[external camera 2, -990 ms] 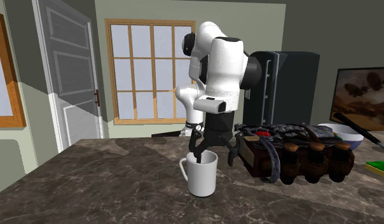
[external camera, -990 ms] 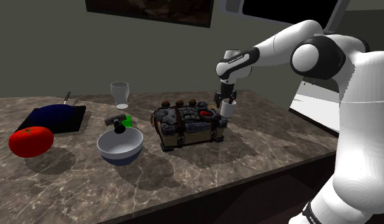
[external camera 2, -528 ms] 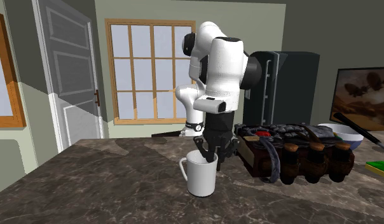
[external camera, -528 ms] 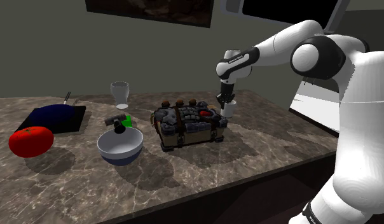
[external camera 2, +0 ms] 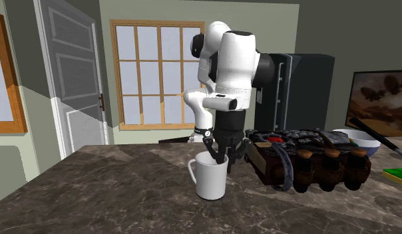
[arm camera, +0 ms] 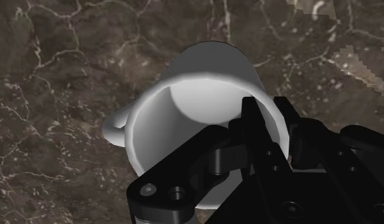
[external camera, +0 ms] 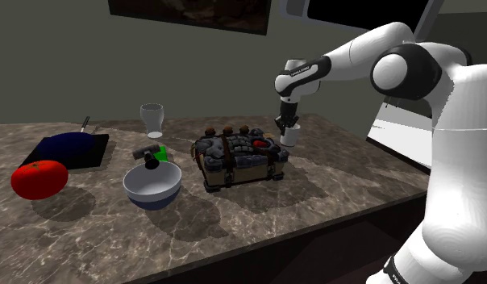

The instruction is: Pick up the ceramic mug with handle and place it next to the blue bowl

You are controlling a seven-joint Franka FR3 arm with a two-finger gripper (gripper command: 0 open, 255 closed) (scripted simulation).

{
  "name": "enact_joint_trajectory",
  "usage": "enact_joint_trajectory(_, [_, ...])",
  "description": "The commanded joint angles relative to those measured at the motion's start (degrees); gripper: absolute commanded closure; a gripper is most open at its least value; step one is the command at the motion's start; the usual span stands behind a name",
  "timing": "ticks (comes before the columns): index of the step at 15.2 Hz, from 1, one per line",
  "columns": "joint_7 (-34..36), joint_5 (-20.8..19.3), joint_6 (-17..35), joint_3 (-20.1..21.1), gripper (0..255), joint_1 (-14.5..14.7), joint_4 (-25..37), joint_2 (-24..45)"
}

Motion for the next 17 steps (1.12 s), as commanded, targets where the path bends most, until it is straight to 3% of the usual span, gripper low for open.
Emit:
enact_joint_trajectory(1, [-0.01, -0.12, -1.16, -0.08, 255, 0.03, 0.56, -0.62])
enact_joint_trajectory(17, [-0.12, -0.76, -12.18, -0.45, 255, 0.07, 8.68, -3.60])
